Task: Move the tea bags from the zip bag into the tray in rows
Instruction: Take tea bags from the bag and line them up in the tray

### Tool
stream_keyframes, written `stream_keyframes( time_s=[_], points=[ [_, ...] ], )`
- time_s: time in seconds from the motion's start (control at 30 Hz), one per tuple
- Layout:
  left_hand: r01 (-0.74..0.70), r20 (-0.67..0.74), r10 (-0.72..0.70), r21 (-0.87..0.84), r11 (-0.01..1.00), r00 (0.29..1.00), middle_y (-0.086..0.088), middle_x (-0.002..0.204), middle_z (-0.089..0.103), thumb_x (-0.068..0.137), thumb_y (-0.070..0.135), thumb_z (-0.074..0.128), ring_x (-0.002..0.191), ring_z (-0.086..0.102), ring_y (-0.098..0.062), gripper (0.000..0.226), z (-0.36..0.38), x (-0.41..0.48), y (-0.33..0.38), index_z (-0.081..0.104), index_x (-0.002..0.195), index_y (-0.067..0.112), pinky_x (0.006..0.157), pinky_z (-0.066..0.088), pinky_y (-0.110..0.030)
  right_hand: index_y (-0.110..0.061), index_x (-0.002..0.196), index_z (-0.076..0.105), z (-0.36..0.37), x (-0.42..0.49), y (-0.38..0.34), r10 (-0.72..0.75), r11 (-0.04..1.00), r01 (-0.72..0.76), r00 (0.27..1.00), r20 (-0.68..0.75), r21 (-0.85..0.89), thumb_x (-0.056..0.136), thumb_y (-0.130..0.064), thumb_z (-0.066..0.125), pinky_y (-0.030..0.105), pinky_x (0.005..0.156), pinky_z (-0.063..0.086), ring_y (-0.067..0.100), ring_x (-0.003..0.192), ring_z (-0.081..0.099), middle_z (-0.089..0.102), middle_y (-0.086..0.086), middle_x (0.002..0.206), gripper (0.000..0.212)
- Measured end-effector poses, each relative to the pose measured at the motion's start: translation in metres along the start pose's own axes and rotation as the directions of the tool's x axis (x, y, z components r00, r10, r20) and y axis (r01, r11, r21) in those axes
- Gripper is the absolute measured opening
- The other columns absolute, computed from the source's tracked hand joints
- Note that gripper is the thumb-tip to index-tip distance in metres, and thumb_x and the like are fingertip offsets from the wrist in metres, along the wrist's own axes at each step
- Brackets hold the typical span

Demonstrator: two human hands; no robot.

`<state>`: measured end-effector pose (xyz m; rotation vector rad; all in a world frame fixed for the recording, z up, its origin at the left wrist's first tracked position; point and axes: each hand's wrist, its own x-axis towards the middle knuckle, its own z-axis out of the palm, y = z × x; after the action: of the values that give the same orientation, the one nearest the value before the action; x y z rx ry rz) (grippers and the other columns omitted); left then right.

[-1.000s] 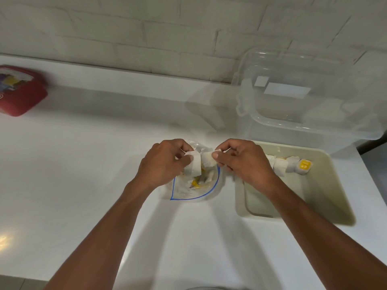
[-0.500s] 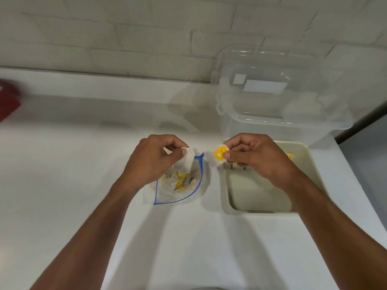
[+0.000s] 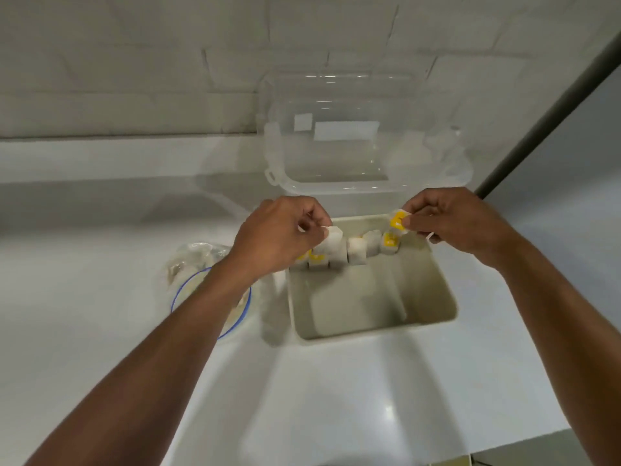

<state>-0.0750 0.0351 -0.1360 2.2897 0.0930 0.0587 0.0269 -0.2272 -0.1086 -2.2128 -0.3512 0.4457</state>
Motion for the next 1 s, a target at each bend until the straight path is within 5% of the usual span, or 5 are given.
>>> stream_keyframes(
  time_s=[0.1,0.37,0.57,0.8,1.0],
  points=[
    [-0.003,0.026,0.000,0.117,0.993,1.000,0.025,0.081,0.067,0.078,0.042,0.069,0.085,0.064,-0.006,0.006,0.032,0.021,0.010,0.071,0.084,0.044,0.075,0.053,-0.032,-0.029,0.082,0.074,-0.002,0.009,0.029,-0.032,0.969,0.026,0.999,-0.023,-0.245,0.078,-0.031,0.080,0.025,0.064,0.047,0.002,0.064,0.060,0.069,-0.011,0.073,0.008],
    [0.110,0.037,-0.123,0.255,0.961,0.992,0.016,0.091,0.072,0.077,0.037,0.074,0.095,0.065,-0.015,0.008,0.115,0.060,0.015,0.071,0.083,0.039,0.078,0.054,-0.034,-0.039,0.099,0.072,0.023,0.026,0.062,-0.187,0.580,0.127,0.982,0.020,-0.804,0.087,-0.032,0.061,0.032,0.077,0.039,0.019,0.096,0.057,0.068,-0.005,0.090,0.018],
    [0.132,0.026,-0.148,0.322,0.938,0.989,0.012,0.099,0.071,0.079,0.038,0.071,0.100,0.064,-0.019,0.009,0.136,0.073,0.015,0.070,0.088,0.040,0.071,0.040,-0.027,-0.039,0.101,0.072,0.028,0.033,0.070,-0.212,0.453,0.155,0.975,0.063,-0.878,0.091,-0.037,0.055,0.032,0.070,0.025,0.019,0.095,0.049,0.067,-0.004,0.083,0.020],
    [0.161,0.065,-0.182,0.244,0.956,0.981,0.019,0.093,0.072,0.074,0.034,0.072,0.092,0.066,-0.013,0.014,0.136,0.083,0.015,0.074,0.084,0.044,0.075,0.051,-0.027,-0.041,0.096,0.075,0.025,0.039,0.071,-0.235,0.420,0.210,0.965,0.117,-0.883,0.088,-0.040,0.059,0.036,0.077,0.031,0.024,0.102,0.047,0.060,-0.007,0.097,0.018],
    [0.003,0.015,-0.012,0.490,0.872,1.000,0.002,0.102,0.071,0.081,0.036,0.066,0.099,0.066,-0.025,0.022,0.145,0.083,0.012,0.071,0.102,0.040,0.075,0.045,-0.028,-0.023,0.060,0.067,0.037,0.048,0.070,-0.249,0.192,0.135,0.965,0.084,-0.972,0.062,-0.025,0.076,0.037,0.070,0.036,0.025,0.078,0.050,0.051,-0.003,0.072,0.009]
  ],
)
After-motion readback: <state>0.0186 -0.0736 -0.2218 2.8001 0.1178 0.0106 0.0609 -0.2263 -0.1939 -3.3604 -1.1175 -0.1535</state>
